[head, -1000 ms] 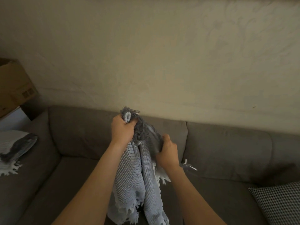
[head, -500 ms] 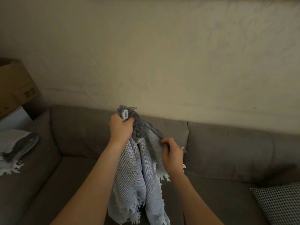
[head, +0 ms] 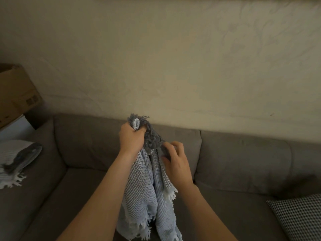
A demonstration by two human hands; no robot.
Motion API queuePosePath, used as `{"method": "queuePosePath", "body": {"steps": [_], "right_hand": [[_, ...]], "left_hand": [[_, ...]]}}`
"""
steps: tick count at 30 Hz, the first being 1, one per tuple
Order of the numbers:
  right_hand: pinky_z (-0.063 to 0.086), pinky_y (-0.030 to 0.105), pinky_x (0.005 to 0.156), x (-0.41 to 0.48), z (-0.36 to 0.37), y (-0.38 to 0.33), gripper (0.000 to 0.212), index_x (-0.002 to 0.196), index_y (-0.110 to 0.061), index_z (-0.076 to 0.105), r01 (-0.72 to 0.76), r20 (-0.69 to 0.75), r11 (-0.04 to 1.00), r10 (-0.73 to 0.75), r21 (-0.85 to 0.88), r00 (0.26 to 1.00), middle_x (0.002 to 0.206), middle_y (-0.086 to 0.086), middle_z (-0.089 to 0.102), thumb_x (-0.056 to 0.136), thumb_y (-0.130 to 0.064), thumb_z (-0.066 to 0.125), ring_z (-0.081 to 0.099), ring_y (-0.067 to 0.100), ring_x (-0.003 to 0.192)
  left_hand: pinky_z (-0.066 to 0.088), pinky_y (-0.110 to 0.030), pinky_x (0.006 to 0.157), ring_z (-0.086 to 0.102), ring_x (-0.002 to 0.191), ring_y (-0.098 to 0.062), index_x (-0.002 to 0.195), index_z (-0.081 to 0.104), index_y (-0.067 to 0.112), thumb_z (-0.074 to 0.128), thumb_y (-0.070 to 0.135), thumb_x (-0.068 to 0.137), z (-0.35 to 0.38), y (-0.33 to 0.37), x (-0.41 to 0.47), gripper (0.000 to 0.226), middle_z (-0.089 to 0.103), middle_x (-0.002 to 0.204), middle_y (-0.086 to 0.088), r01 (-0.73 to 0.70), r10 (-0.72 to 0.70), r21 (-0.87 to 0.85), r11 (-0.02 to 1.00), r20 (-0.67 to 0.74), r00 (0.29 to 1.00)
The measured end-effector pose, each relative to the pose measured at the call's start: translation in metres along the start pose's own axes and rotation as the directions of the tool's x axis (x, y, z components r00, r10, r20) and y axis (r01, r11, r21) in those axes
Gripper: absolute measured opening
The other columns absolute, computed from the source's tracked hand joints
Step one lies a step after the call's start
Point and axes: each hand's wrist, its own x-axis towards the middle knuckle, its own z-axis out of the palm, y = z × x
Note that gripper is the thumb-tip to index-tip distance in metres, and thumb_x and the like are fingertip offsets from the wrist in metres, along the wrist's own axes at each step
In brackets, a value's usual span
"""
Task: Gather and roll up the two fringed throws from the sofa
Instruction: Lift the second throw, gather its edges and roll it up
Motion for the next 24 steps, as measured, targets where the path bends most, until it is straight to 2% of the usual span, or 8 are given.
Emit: {"method": "queuePosePath", "body": {"steps": [5,10,15,17,19,21,24], "right_hand": [[0.055,0.039,0.068,0.009,0.0,-0.008,0.034,0.135,-0.019,0.058,0.047,-0.024,0.999,-0.047,0.005,0.999,0.142,0.008,0.04,0.102,-0.023,0.065,0.057,0.02,0.087],[0.054,0.033,0.071,0.014,0.001,-0.016,0.032,0.132,-0.019,0.06,0.012,-0.04,0.998,-0.009,0.061,0.999,0.143,0.005,0.038,0.102,-0.027,0.066,0.057,0.016,0.087],[0.053,0.034,0.066,0.015,0.005,-0.01,0.018,0.111,-0.021,0.071,-0.014,0.029,0.998,0.013,0.058,1.0,0.135,0.0,0.045,0.099,-0.034,0.065,0.06,0.017,0.079],[0.053,0.037,0.065,0.013,0.009,-0.005,0.026,0.104,-0.018,0.074,-0.048,0.028,0.998,0.047,0.029,0.998,0.126,0.0,0.053,0.099,-0.04,0.061,0.062,0.021,0.077],[0.049,0.038,0.06,0.01,0.014,0.002,0.033,0.087,-0.012,0.071,-0.1,0.059,0.995,0.1,-0.012,0.993,0.102,0.002,0.057,0.1,-0.04,0.059,0.059,0.024,0.07],[0.04,0.037,0.056,0.006,0.017,0.012,0.04,0.066,-0.014,0.053,-0.14,0.136,0.989,0.146,-0.049,0.98,0.077,0.001,0.047,0.099,-0.033,0.063,0.048,0.024,0.06],[0.034,0.035,0.051,0.002,0.013,0.023,0.055,0.055,-0.02,0.032,-0.171,0.218,0.984,0.178,-0.052,0.959,0.056,-0.002,0.034,0.099,-0.027,0.065,0.036,0.015,0.049]], "left_hand": [[0.061,-0.048,0.071,0.072,0.073,-0.022,0.08,0.073,0.008,0.075,0.013,0.092,0.001,-0.001,-0.002,0.013,0.075,0.076,-0.005,-0.021,0.02,0.028,0.999,0.006,1.0],[0.061,-0.047,0.068,0.072,0.071,-0.022,0.081,0.074,0.006,0.075,0.011,0.092,0.001,0.0,-0.004,0.012,0.075,0.076,-0.008,-0.033,0.032,0.024,0.999,0.026,0.999],[0.063,-0.046,0.072,0.075,0.078,-0.024,0.082,0.076,0.009,0.075,0.012,0.092,0.001,-0.002,-0.004,0.01,0.077,0.078,-0.005,-0.035,0.034,0.027,0.999,0.06,0.998],[0.063,-0.049,0.072,0.076,0.077,-0.024,0.083,0.076,0.007,0.075,0.013,0.092,0.002,-0.002,-0.003,0.011,0.077,0.078,-0.006,-0.036,0.034,0.02,0.999,0.064,0.997],[0.062,-0.052,0.071,0.072,0.072,-0.024,0.084,0.074,0.002,0.075,0.013,0.093,0.001,-0.001,-0.002,0.015,0.076,0.078,-0.011,-0.037,0.036,0.018,0.999,0.062,0.997],[0.061,-0.054,0.07,0.07,0.07,-0.027,0.085,0.072,-0.002,0.075,0.014,0.093,0.001,-0.002,0.0,0.018,0.075,0.08,-0.016,-0.042,0.041,0.015,0.999,0.051,0.998],[0.061,-0.054,0.067,0.069,0.068,-0.027,0.083,0.071,-0.002,0.076,0.014,0.093,-0.002,-0.004,0.003,0.02,0.074,0.079,-0.018,-0.045,0.045,0.022,0.999,0.018,0.999]]}}
